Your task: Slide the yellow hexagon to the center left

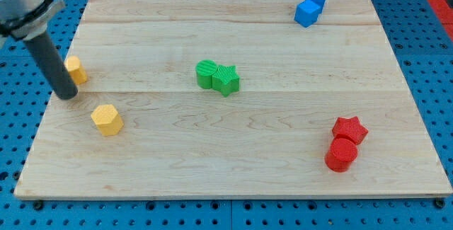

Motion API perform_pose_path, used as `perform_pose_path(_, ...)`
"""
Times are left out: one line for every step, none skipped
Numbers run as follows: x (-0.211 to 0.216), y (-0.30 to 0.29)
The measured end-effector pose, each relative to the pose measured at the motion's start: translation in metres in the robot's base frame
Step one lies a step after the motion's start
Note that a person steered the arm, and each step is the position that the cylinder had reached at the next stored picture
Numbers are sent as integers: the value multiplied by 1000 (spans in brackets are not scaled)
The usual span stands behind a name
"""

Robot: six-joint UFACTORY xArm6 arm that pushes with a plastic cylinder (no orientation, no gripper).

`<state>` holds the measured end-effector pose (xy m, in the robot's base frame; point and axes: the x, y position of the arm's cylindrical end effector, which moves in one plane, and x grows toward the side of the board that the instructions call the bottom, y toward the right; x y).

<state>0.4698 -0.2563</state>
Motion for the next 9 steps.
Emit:
perform_pose_path(71,10)
perform_pose_path(108,69)
perform_pose_path(64,76)
perform_pose_path(11,53)
perform_pose_path(-26,34)
perform_pose_path(9,51)
perform_pose_path(16,85)
perform_pose_path(-32,85)
perform_pose_path(-40,84)
